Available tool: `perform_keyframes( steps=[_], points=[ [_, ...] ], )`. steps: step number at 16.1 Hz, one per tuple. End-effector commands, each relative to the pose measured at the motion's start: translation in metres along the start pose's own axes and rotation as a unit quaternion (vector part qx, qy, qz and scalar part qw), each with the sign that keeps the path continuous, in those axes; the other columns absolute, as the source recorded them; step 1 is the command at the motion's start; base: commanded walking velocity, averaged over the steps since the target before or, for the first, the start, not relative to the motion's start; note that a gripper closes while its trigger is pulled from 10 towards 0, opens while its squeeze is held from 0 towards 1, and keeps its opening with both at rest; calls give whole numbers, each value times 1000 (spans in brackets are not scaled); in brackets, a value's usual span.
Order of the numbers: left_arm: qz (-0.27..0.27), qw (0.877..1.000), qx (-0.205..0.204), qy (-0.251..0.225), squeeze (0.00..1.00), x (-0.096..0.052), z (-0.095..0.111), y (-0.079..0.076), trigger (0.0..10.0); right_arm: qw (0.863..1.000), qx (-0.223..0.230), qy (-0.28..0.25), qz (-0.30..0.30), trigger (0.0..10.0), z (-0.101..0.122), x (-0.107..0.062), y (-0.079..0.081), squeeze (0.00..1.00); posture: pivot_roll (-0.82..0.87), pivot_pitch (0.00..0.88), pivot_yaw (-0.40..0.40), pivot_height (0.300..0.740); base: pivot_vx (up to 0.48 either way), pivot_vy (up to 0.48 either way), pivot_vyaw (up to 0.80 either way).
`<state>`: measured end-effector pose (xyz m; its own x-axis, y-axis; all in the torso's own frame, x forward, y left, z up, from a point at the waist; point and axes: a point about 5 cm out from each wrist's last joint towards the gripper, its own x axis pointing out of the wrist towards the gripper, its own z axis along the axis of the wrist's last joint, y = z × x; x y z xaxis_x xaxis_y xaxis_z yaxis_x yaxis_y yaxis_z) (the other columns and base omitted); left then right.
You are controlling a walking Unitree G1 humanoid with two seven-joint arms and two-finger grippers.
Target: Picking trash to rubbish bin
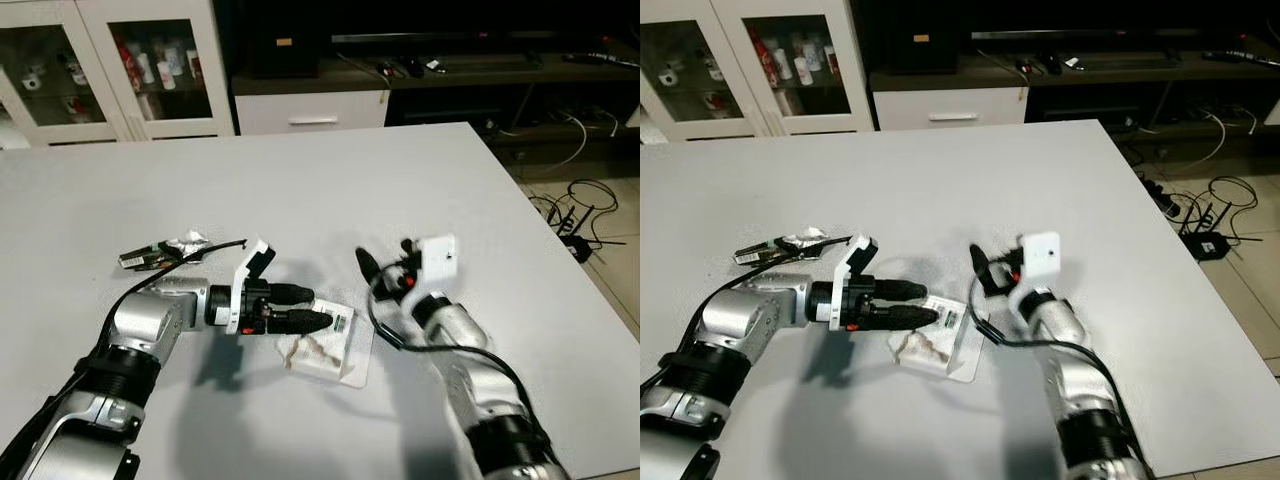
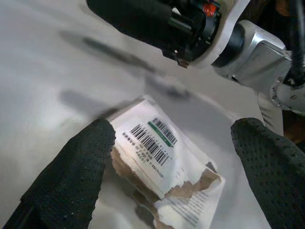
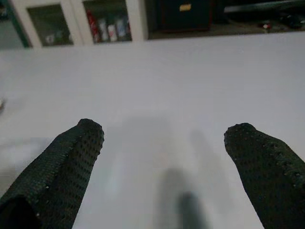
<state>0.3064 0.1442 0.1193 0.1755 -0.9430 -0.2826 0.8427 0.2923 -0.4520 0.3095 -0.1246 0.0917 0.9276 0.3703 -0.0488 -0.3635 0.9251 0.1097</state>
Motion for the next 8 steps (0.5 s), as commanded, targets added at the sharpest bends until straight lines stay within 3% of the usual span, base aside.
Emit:
perform_keyframes(
  steps=[1,4,5,8],
  points=[
    [0,1000,-1,-3,0,-4,1,-1,10000,1000,-6,5,15,10000,1,-4,-3,0,-26,48,18,740,0,0,0],
    [4,1000,-3,-6,0,-4,1,-1,10000,999,-32,22,21,10000,0,-15,-19,0,-32,50,20,740,0,0,0],
    [4,1000,-5,-7,0,-4,1,-2,10000,999,-42,20,2,10000,4,-19,-31,0,-35,52,19,740,0,0,0],
    [3,1000,-6,-8,0,-4,2,-1,10000,999,-47,13,-1,10000,16,-27,-48,0,-40,51,21,740,0,0,0]
  ],
)
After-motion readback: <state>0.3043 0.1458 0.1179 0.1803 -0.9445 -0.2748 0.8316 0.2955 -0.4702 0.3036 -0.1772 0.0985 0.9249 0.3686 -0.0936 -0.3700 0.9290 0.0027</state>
